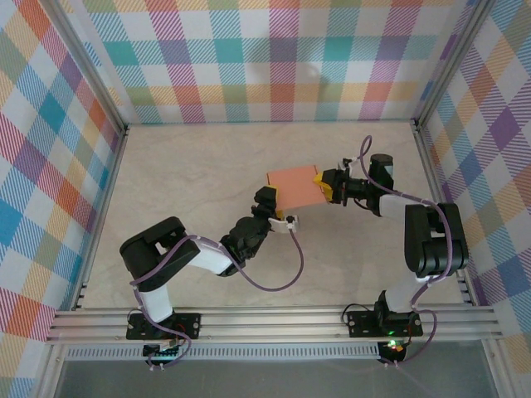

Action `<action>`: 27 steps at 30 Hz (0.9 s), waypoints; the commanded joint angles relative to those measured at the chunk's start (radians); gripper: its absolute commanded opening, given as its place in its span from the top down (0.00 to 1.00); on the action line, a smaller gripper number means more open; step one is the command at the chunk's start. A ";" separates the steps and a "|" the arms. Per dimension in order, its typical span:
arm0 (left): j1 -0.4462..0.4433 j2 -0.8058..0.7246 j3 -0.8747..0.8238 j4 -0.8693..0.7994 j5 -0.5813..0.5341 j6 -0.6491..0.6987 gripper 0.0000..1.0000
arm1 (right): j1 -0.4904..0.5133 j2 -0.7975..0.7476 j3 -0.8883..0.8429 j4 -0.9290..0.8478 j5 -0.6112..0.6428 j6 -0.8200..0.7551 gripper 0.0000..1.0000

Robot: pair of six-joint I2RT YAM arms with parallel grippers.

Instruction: Fold the paper box

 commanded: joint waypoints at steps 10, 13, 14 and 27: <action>-0.009 -0.048 0.015 -0.045 -0.023 -0.076 0.56 | 0.006 -0.050 -0.011 0.020 -0.023 0.002 0.63; -0.010 -0.079 0.015 -0.123 -0.017 -0.116 0.60 | 0.006 -0.051 -0.008 0.016 -0.021 0.003 0.61; -0.009 -0.097 0.014 -0.158 -0.014 -0.141 0.61 | 0.007 -0.053 -0.008 0.013 -0.018 0.002 0.61; 0.093 -0.359 0.104 -0.978 0.285 -0.676 0.59 | -0.005 -0.224 0.072 -0.361 0.158 -0.333 0.24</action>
